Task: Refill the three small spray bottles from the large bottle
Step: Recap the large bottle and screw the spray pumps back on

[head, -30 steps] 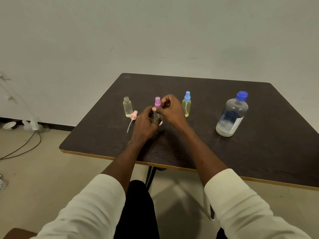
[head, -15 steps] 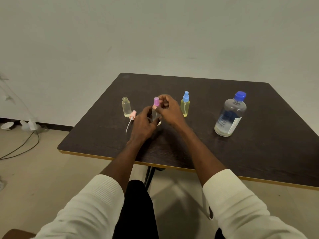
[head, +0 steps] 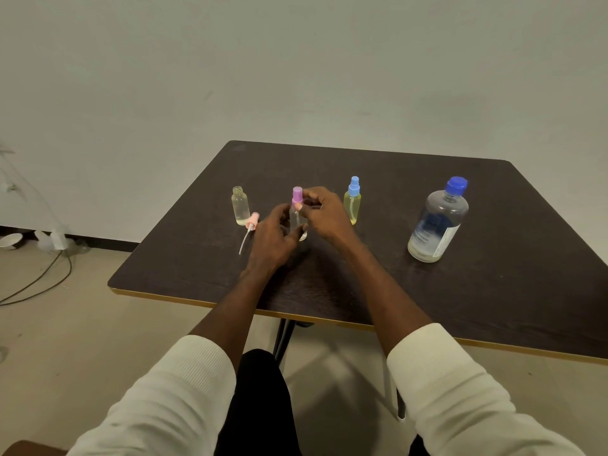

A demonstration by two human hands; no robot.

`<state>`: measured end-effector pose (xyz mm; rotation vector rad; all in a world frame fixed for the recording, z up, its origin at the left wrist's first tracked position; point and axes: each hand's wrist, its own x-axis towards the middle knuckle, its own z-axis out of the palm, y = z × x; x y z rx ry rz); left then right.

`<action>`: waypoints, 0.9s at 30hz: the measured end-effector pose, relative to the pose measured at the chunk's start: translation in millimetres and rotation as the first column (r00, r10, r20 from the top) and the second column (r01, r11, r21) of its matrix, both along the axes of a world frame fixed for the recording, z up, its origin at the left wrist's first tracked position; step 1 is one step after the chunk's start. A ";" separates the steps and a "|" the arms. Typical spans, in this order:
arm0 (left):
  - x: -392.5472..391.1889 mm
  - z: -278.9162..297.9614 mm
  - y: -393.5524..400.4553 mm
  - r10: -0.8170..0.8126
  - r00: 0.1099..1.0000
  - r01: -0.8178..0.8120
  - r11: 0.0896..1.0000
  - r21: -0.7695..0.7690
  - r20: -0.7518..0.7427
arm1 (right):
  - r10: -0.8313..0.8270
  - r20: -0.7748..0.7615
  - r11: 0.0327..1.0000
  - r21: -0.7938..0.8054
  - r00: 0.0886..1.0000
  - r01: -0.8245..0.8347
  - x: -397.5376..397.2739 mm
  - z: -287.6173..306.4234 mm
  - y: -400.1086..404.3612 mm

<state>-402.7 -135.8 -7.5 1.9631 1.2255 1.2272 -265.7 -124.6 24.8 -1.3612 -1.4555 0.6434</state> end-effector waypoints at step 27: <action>-0.8 1.0 -2.9 0.036 0.999 -0.036 0.998 -0.043 -0.005 | -0.234 -0.054 0.970 0.051 0.971 0.236 1.4 -15.7 -22.3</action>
